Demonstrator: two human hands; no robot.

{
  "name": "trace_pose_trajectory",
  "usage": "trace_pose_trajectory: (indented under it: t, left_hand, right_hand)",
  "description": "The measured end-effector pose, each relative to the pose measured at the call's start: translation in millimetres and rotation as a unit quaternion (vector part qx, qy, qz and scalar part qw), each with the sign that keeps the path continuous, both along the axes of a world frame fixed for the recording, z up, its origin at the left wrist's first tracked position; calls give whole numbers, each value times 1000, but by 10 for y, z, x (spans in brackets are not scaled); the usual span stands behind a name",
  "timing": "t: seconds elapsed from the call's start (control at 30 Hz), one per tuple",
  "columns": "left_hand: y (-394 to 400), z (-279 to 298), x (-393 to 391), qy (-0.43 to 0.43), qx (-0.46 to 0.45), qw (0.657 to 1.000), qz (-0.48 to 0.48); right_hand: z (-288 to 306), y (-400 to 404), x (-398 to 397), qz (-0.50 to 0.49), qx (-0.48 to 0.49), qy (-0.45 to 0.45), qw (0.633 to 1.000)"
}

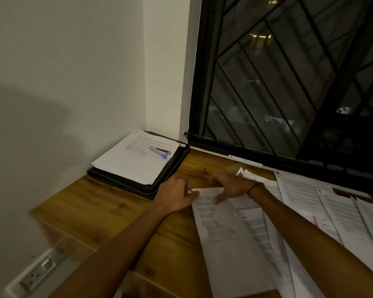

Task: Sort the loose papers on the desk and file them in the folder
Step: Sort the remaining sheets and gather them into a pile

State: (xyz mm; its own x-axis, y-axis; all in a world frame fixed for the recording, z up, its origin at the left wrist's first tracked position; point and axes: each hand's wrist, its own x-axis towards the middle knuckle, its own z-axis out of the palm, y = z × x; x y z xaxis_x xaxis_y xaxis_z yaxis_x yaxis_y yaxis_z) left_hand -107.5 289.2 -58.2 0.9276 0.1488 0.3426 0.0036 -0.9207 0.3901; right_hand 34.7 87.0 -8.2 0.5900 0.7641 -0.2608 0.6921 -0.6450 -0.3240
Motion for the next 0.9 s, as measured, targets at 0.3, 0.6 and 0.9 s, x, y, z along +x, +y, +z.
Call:
trace_pose_trajectory:
  t: [0.3, 0.6, 0.9]
  left_hand:
    - [1, -135, -55, 18, -47, 999, -7]
    - [66, -117, 36, 15, -167, 985, -34]
    - [91, -84, 152, 9, -206, 978, -3]
  right_hand:
    - [-201, 6, -148, -31, 86, -73, 993]
    - [-346, -22, -104, -60, 172, -39, 983]
    - [-465, 191, -3, -96, 267, -61, 957]
